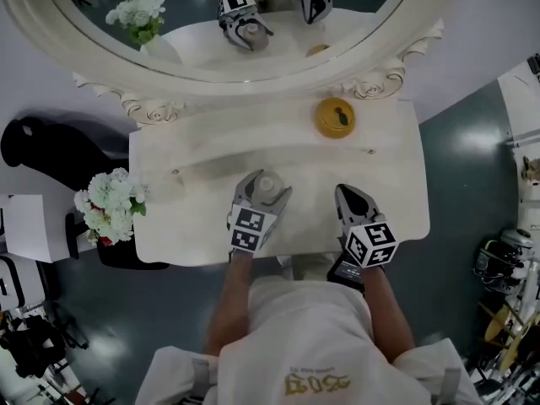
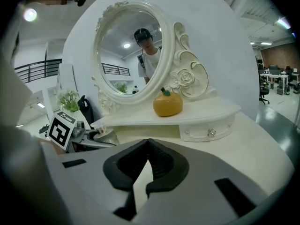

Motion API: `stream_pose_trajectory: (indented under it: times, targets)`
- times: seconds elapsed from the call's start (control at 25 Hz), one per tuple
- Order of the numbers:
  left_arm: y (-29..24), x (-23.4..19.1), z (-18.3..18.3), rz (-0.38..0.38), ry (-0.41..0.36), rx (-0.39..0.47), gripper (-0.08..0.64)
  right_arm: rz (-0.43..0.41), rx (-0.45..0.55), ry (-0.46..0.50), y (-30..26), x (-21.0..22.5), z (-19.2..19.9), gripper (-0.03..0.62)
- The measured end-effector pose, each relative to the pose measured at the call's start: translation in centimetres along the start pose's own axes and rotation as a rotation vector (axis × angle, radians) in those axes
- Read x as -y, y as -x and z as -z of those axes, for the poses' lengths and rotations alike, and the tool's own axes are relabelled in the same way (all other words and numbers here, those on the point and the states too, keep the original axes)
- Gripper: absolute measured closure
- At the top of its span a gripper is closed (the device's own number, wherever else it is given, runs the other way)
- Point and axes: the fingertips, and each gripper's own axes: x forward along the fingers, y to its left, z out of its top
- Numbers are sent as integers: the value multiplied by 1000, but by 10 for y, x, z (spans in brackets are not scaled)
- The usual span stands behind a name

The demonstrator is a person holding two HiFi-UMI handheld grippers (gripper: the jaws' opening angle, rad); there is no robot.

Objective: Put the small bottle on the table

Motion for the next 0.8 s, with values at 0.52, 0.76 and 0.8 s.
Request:
stream_pose_trajectory:
  times: [0.52,0.76,0.8]
  targets:
    - [-17,-2,17,7,-61,-24,212,-2,-39,-8,-14,4,8,580]
    - [-23,-1,26,-3,-79,-42,212,-11,-44,-13,-18,3,11,580]
    - [-23,-1,27,-7,-83,-42,212,-12,-45,-12,-19,3,11,580]
